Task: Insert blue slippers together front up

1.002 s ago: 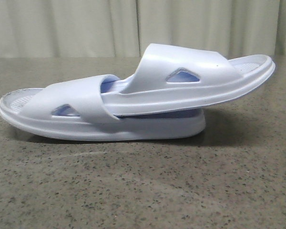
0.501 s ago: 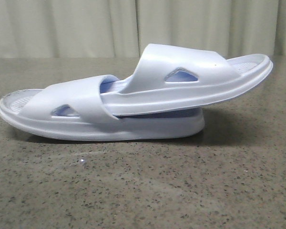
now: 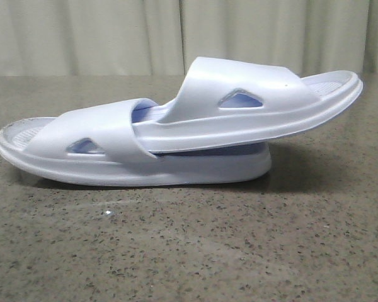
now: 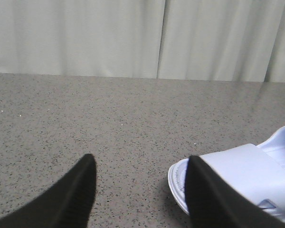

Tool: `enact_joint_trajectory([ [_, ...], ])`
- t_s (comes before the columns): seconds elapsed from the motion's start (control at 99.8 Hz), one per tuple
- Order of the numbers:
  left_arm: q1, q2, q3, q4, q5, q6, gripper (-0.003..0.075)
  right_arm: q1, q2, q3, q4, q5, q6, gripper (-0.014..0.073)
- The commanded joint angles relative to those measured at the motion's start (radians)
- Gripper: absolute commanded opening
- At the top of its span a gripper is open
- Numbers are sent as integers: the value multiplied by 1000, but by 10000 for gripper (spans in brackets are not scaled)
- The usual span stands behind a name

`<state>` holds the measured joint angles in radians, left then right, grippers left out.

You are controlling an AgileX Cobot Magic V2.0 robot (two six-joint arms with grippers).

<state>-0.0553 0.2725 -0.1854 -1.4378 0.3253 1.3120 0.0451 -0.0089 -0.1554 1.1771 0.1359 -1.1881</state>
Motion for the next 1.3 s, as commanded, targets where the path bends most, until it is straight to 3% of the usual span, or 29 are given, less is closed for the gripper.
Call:
enact_joint_trajectory([
  [0.0,-5,7,-28,-33,-12,-3,165,2,-17,-26,2,-41,-15,41],
  [0.1,-5,7,-28,-37,-12,-3,13,2,-17,-26,2,-41,-15,-76],
  [0.14,-5,7,-28,-37,-12,-3,16,2,-17,-26,2,-41,-15,-109],
  [0.541,-5,7,-28,-37,-12,-3,16,2,-17,-26,74,-38,-15,-107],
  [1.292,-59,7,-28,-37,-53,-3,16,2,-17,-26,74,-40,-15,-107],
])
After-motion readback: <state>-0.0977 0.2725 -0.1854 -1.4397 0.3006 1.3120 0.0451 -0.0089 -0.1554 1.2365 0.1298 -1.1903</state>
